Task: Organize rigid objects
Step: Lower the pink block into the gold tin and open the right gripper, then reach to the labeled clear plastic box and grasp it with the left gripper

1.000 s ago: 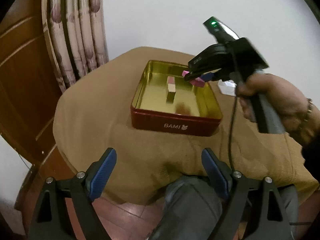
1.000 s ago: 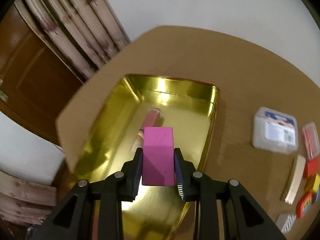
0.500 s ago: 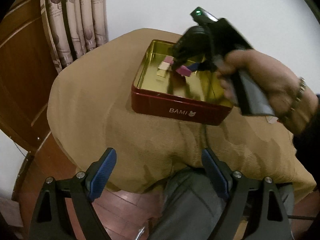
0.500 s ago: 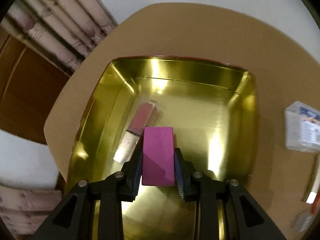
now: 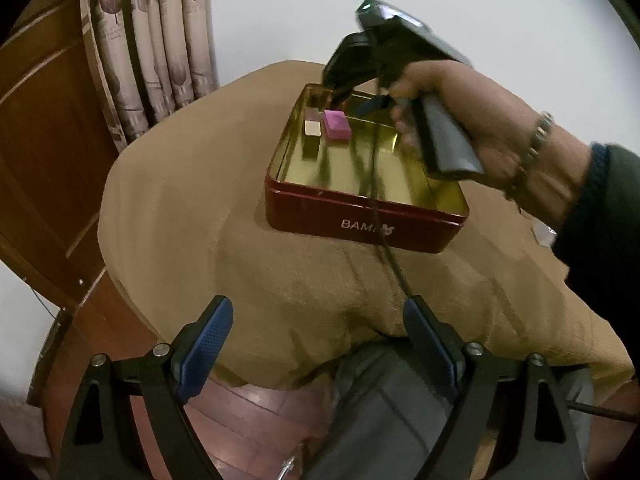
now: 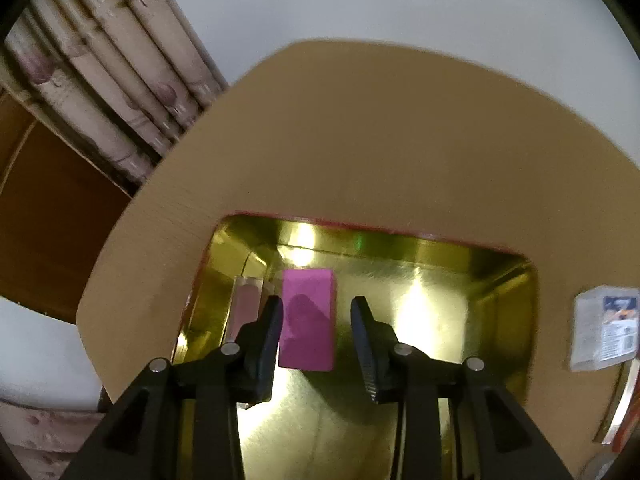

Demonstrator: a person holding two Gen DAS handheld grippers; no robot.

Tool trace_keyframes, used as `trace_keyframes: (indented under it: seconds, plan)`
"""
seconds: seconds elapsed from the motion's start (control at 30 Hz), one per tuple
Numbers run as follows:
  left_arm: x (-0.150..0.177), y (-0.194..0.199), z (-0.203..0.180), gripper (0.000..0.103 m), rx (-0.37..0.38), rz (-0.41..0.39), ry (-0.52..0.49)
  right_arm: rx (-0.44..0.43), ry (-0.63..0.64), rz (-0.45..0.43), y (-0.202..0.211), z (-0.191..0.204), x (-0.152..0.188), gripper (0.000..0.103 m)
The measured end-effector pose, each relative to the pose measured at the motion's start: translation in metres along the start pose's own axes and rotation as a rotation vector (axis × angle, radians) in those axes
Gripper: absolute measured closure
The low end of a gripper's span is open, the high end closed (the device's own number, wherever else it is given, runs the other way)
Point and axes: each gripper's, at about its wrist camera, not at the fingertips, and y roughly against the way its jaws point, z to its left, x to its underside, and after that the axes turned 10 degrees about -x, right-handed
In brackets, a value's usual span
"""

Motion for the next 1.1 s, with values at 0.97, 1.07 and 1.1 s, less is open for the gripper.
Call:
trace_keyframes:
  seconds: [0.97, 1.07, 1.1]
  plan:
    - [-0.173, -0.025, -0.230, 0.011, 0.428, -0.187, -1.024, 0.464, -0.175, -0.366, 0.253, -0.335, 0.260, 0.052]
    - [-0.188, -0.064, -0.263, 0.011, 0.406, -0.111, -1.135, 0.428, -0.172, -0.368, 0.253, -0.337, 0.259, 0.052]
    - [-0.188, -0.074, -0.270, 0.011, 0.413, -0.080, -1.173, 0.418, -0.171, -0.372, 0.252, -0.336, 0.260, 0.052]
